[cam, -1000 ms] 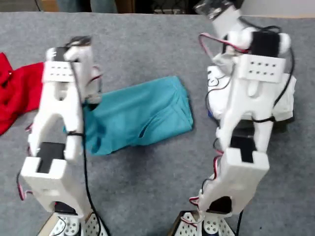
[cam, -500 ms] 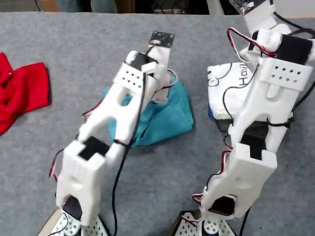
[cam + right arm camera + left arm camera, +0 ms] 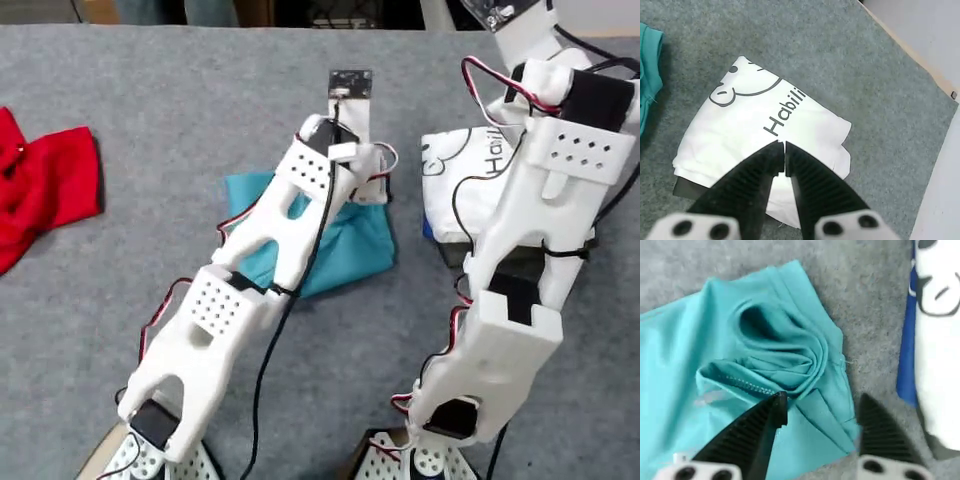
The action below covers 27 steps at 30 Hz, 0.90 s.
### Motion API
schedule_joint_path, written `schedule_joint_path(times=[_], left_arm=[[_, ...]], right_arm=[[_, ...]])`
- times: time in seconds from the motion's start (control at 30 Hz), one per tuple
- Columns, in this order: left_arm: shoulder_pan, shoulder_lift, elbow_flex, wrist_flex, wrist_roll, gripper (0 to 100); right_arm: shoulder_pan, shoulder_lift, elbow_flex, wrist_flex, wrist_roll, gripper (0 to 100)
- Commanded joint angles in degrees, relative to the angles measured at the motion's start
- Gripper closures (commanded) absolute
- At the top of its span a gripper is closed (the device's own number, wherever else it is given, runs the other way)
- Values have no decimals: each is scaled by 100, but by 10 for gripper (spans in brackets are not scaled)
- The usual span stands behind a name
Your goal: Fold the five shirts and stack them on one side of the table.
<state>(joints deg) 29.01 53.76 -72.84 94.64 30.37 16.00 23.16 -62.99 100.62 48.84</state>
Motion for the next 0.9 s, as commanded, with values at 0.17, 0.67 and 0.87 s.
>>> schedule_joint_path(times=[0.17, 0.67, 0.87], left_arm=[[-1903, -633, -2264, 633, -211, 840], [-4224, -3288, 3890, 211, -1996, 971], [-4180, -4510, 7020, -1424, -2031, 971]], right_arm=[[-756, 4, 593, 53, -571, 984], [-3587, 1851, 1182, -1064, -1415, 984], [-3727, 2914, 66, -1029, -1635, 984]])
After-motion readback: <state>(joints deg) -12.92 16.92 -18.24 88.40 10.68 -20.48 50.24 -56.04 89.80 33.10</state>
